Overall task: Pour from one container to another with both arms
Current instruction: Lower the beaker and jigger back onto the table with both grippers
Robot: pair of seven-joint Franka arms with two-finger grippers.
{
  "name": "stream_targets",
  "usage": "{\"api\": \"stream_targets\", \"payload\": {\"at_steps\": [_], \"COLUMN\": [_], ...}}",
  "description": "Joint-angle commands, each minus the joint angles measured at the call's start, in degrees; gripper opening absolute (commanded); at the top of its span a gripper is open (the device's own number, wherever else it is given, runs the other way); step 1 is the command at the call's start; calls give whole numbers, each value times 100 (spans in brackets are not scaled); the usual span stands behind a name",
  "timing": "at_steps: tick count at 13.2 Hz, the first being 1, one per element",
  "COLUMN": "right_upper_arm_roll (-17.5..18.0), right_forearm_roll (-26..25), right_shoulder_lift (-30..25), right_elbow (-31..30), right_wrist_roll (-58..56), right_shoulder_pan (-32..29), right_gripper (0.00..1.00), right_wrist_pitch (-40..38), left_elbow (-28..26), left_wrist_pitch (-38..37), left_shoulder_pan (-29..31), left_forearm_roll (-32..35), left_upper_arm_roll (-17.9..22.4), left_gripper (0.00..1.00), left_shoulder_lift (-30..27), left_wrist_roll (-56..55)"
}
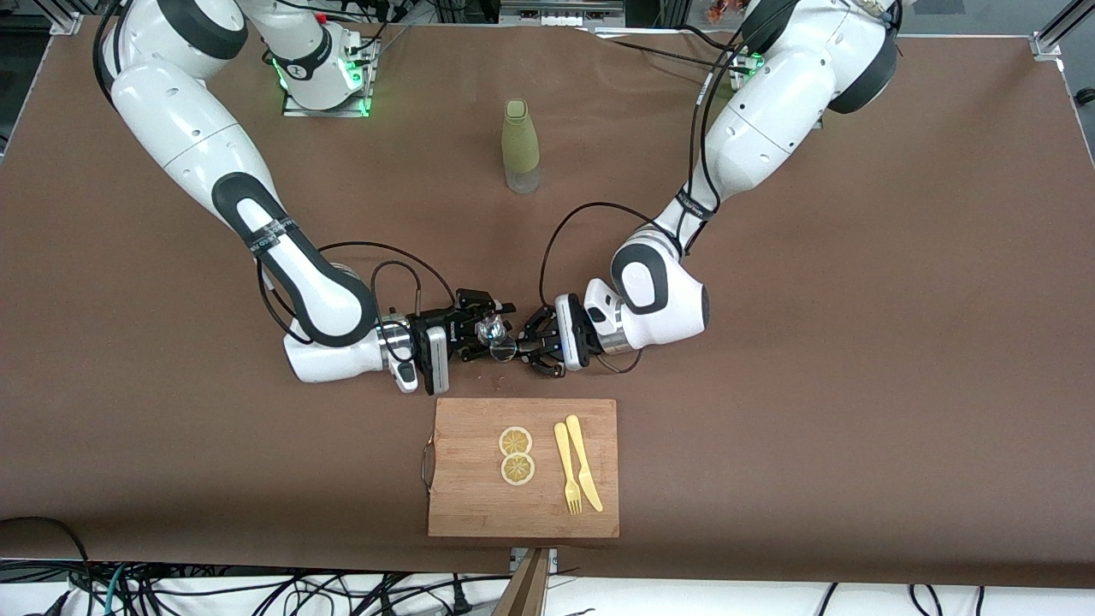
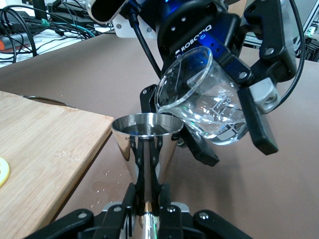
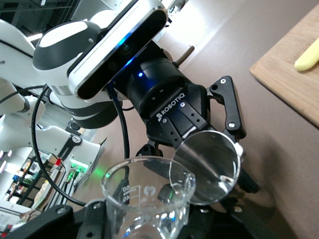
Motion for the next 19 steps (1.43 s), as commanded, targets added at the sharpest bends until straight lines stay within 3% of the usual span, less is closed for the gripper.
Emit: {"api": "stream_targets", "payload": {"at_steps": [1, 6, 10, 13, 17, 19], "right_upper_arm_roll": [98, 81, -77, -507, -946, -1166], "right_forearm_roll": [-28, -28, -19, -37, -81, -81], "right_shoulder_lift": [43, -19, -36, -36, -19, -1], "right_elbow": [-18, -9, -18, -18, -26, -26], "right_wrist_roll": [-375, -1244, -2297, -2914, -3783, -4223], "right_shoulder_pan": [-172, -743, -1411, -1701, -1896, -1896], "right_gripper": [39, 39, 40, 40, 40, 40], "right_wrist_pitch": [6, -608, -899, -1417, -1927, -2112], "left_elbow": [152, 64, -531, -937, -1000, -965], "left_wrist_pitch": [55, -120, -1619, -3209, -5389, -6138], "left_shoulder_pan": [-106, 34, 736, 1062, 1764, 2265], "left_forearm_roll": [-226, -261, -200, -86, 1238, 1976], "left_upper_arm_roll": [95, 191, 235, 761, 1517, 1799], "left_gripper": [0, 0, 0, 0, 0, 0], "left_shoulder_lift": [91, 12, -286, -462, -655, -665], "left_wrist_roll": [66, 354, 1153, 1926, 2359, 2727]}}
